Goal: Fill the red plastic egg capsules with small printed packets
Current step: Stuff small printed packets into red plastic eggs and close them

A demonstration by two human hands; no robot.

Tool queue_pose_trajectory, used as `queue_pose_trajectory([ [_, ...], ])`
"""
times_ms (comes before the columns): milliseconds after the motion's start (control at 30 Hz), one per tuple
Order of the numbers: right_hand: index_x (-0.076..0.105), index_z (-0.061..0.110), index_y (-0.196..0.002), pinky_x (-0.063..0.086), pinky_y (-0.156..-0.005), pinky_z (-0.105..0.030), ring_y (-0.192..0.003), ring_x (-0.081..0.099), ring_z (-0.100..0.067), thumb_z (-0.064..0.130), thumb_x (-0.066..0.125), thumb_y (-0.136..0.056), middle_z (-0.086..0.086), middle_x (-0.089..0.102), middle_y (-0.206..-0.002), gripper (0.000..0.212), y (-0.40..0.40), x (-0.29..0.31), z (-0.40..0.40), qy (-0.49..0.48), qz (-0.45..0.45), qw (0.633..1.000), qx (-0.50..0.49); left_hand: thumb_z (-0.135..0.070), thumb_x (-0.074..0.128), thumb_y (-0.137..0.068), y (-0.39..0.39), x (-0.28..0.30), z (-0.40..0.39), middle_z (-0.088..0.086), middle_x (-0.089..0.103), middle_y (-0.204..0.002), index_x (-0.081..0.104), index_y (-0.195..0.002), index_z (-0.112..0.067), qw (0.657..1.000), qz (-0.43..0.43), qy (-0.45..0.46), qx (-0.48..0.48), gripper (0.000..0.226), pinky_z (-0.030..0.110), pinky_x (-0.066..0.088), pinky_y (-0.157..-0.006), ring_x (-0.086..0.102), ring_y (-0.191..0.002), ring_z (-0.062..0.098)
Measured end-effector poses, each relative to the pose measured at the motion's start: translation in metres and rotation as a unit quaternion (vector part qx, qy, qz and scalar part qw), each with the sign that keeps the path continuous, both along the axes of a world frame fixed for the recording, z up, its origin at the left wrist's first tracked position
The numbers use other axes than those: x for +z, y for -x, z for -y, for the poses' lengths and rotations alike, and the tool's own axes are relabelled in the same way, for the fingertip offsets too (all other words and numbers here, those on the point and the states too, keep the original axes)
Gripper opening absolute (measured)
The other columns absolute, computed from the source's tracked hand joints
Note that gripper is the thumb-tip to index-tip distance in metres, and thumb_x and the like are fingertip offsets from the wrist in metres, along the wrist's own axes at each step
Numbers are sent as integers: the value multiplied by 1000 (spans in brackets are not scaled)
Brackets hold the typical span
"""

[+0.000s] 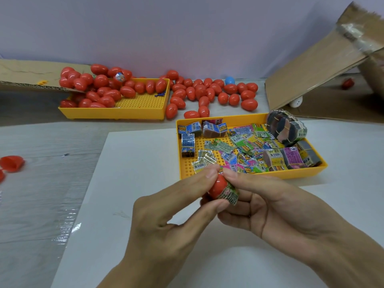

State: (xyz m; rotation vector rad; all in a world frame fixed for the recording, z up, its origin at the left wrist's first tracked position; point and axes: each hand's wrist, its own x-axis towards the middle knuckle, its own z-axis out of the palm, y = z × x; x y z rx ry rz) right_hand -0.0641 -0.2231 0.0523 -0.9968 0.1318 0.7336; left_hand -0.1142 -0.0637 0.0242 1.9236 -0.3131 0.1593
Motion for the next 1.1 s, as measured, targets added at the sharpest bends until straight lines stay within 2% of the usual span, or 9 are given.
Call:
queue_pose_trajectory([
  [33, 77, 5, -101, 57, -67, -30, -84, 72, -25, 28, 77, -69, -19, 74, -99, 39, 0, 0, 0, 10, 5, 1000, -3, -49, 72, -74, -13, 3, -13, -1, 69, -124, 74, -100, -34, 999, 35, -4, -36, 30, 18, 50, -95, 66, -94, -12],
  [67, 77, 5, -100, 57, -67, -29, -82, 72, -24, 28, 77, -69, -19, 74, -98, 39, 0, 0, 0, 19, 9, 1000, -5, -31, 78, -78, -28, -3, -11, 0, 70, -122, 72, -109, -19, 997, 76, 6, 29, 34, 20, 51, -96, 67, -106, -2],
  [100, 77, 5, -100, 57, -67, -29, -80, 72, -23, 28, 77, -68, -19, 74, -97, 39, -1, 0, -1, 25, 11, 1000, -6, -23, 81, -78, -19, -3, -11, -2, 70, -121, 68, -115, -10, 991, 126, 20, 42, 41, 20, 51, -96, 66, -112, 4],
  [133, 77, 5, -99, 57, -66, -29, -79, 72, -23, 28, 77, -68, -19, 74, -97, 38, -1, 0, -1, 31, 13, 999, -8, -21, 80, -78, -14, -7, -10, -3, 70, -121, 67, -117, -7, 990, 133, 30, 41, 44, 21, 51, -96, 66, -114, 6],
  [300, 77, 3, -96, 60, -68, -31, -86, 71, -28, 30, 75, -69, -18, 74, -95, 38, 0, 0, -2, 67, 42, 997, -13, -25, 74, -80, -23, -7, -12, -6, 71, -121, 70, -116, -13, 991, 108, 82, 22, 38, 25, 53, -96, 66, -114, 10],
  [433, 79, 7, -87, 59, -61, -29, -77, 74, -24, 29, 77, -64, -16, 75, -86, 32, 2, 2, -4, 91, 68, 993, -26, -26, 74, -79, -23, -7, -11, -8, 75, -111, 78, -107, -18, 986, 56, 153, 35, 29, 26, 57, -89, 70, -106, 14],
  [667, 79, 6, -85, 57, -59, -26, -73, 74, -22, 28, 78, -61, -13, 75, -81, 32, 4, 3, -4, 96, 77, 992, -40, -25, 69, -83, -21, -8, -9, -9, 74, -113, 74, -111, -14, 989, 116, 81, 49, 30, 24, 55, -91, 70, -106, 8],
  [800, 79, 5, -88, 57, -62, -26, -75, 73, -22, 29, 77, -64, -18, 75, -89, 35, 4, 1, -5, 100, 81, 991, -44, -26, 72, -79, -21, -9, -7, -8, 72, -115, 69, -115, -14, 986, 147, 66, 51, 38, 21, 54, -91, 69, -107, 4],
  [1100, 79, 5, -89, 57, -61, -26, -74, 71, -22, 30, 77, -62, -28, 71, -98, 36, 5, -4, -7, 111, 87, 988, -68, -27, 73, -79, -21, -13, -8, -16, 71, -118, 72, -117, -19, 990, 71, 117, 36, 39, 23, 53, -95, 67, -113, 8],
])
